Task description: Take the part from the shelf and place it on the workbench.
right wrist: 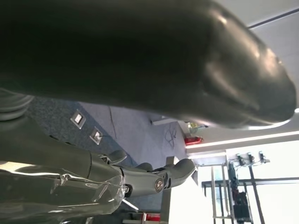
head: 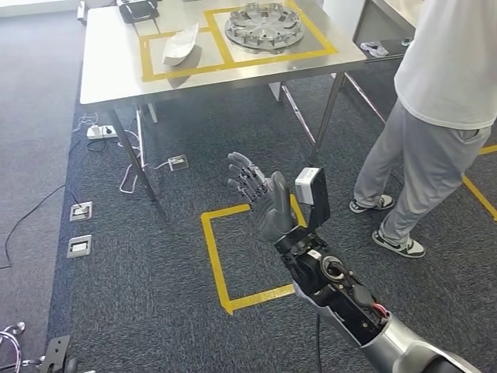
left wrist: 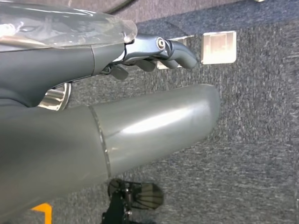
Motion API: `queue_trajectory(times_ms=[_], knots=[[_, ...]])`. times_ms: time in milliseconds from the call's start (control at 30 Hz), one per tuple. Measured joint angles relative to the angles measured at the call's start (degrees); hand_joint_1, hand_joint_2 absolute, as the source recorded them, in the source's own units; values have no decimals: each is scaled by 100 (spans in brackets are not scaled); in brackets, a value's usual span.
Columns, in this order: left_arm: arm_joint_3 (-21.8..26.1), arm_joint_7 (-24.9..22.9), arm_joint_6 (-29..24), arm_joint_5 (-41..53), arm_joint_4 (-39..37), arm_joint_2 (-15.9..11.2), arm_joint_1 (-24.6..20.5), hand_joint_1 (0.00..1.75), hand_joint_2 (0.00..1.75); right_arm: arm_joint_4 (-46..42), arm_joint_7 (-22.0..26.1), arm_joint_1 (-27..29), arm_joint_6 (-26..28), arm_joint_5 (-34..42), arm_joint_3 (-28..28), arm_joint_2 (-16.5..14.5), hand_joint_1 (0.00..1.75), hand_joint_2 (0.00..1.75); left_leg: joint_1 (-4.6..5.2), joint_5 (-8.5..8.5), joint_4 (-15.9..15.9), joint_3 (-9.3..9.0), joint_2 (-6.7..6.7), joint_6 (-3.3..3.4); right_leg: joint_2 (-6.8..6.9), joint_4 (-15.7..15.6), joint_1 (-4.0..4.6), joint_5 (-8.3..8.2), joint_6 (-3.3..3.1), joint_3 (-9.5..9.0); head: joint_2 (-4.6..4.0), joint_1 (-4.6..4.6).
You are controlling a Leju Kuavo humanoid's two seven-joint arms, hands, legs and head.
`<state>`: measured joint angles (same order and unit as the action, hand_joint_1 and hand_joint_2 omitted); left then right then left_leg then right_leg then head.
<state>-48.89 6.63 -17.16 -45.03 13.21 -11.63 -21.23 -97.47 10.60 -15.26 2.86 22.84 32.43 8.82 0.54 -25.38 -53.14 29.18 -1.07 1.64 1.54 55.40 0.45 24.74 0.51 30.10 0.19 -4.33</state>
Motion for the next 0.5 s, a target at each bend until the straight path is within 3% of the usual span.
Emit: queue_trajectory(times_ms=[100, 167, 200, 267, 300, 333, 367, 400, 433, 500], knots=[[0, 7, 0, 0, -1, -10, 8, 0, 0, 5, 3, -18, -5, -2, -2, -2, 0, 0, 23, 30, -32, 73, -85, -72, -28, -183, 9, 10, -59, -63, 1, -18], [0, 10, -1, 1, -1, -15, 3, 0, 0, 7, 6, -18, -8, -2, -9, -2, 0, 0, 16, -89, -189, 148, -62, -137, -88, -260, -32, -33, -96, -63, 1, -10], [0, 12, -2, 1, -1, -24, -2, 0, 0, 8, 7, -17, -8, -2, -13, -3, 0, 0, 2, -247, -439, 262, -19, -174, -118, -290, -53, -63, -118, -57, 1, -1], [0, 14, -1, -3, -1, -36, 2, 0, 0, 14, 8, -3, -9, -2, -20, -5, 0, 0, -46, -648, -1238, 641, 57, -240, -190, -297, -58, -110, -144, -2, 1, 15], [0, 15, -1, -8, -1, -38, 13, 0, 0, 20, 5, 12, -11, -3, -21, -6, 0, 0, -71, -786, -1614, 825, 66, -266, -235, -294, -60, -131, -141, 29, 1, 17], [0, 15, -1, -14, -1, -39, 28, 0, 0, 25, 2, 27, -14, -4, -22, -6, 0, 0, -94, -819, -1814, 925, 67, -287, -285, -289, -64, -151, -129, 58, 1, 17], [0, 17, -1, -18, -1, -40, 39, 0, 0, 29, -3, 37, -17, -7, -24, -6, 0, 0, -117, -741, -1786, 913, 70, -304, -337, -279, -71, -170, -111, 85, 1, 18], [0, 21, -1, -21, -1, -44, 44, 0, 0, 32, -8, 43, -22, -10, -25, -6, 0, 0, -141, -571, -1527, 780, 82, -318, -390, -262, -83, -185, -91, 109, 1, 18], [0, 29, -1, -22, -1, -49, 44, 0, 0, 32, -12, 45, -26, -15, -26, -6, 0, 0, -169, -359, -1101, 557, 140, -333, -441, -237, -96, -194, -67, 132, 1, 20], [0, 45, -1, -22, -1, -58, 40, 0, 0, 31, -15, 43, -32, -22, -30, -6, 0, 0, -199, -102, -378, 196, 310, -332, -537, -176, -102, -203, -3, 197, 1, 23]])
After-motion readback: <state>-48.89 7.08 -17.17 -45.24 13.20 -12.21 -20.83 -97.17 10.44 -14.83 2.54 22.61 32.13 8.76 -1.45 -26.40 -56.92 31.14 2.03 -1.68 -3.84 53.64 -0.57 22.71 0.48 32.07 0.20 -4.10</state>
